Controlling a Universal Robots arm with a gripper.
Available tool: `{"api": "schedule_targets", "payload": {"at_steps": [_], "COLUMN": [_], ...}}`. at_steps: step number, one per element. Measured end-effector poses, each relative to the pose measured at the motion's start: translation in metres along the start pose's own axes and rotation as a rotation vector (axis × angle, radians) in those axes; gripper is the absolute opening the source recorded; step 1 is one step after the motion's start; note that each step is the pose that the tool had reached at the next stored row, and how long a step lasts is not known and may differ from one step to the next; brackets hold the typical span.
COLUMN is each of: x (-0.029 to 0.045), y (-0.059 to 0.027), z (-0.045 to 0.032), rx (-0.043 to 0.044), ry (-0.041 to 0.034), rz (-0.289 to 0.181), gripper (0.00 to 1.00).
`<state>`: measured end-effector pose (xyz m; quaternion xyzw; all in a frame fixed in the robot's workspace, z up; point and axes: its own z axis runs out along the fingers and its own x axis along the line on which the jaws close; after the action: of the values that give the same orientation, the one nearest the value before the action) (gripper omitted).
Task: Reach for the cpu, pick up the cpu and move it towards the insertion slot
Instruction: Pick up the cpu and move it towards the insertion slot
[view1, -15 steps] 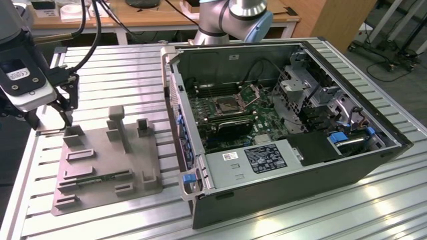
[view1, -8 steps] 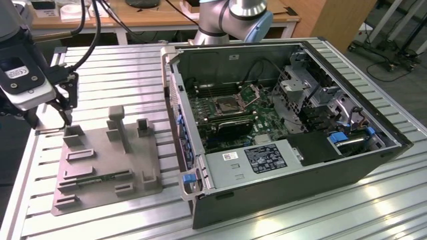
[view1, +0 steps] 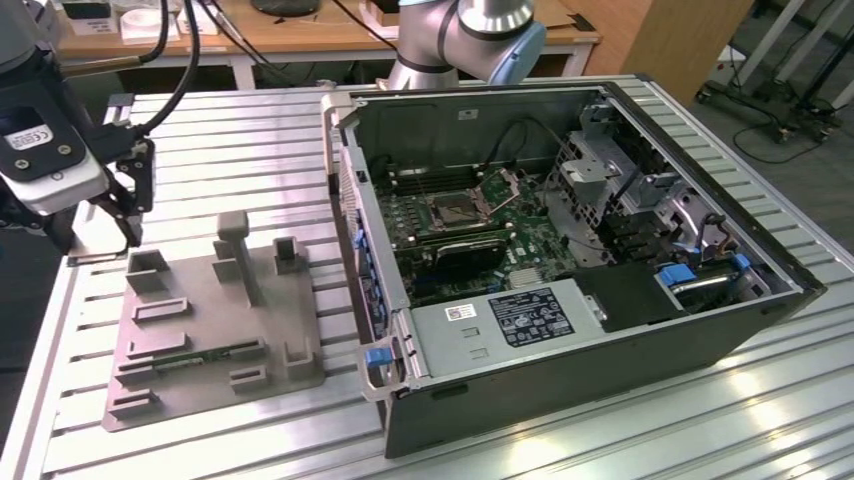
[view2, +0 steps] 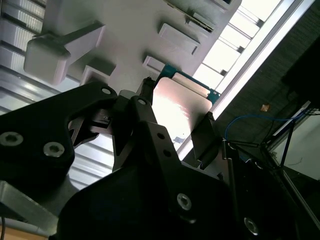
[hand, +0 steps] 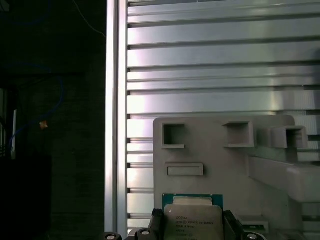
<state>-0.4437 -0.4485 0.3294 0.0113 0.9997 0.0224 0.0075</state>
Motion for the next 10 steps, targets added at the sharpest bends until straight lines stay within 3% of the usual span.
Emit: {"api": "schedule_targets", "payload": {"at_steps": [10], "x": [-0.0001], "y": [0.0003], "z": [-0.0062], "rx": [0.0000], "ry": [0.0000], "rz": [0.000], "gripper": [0.54]}}
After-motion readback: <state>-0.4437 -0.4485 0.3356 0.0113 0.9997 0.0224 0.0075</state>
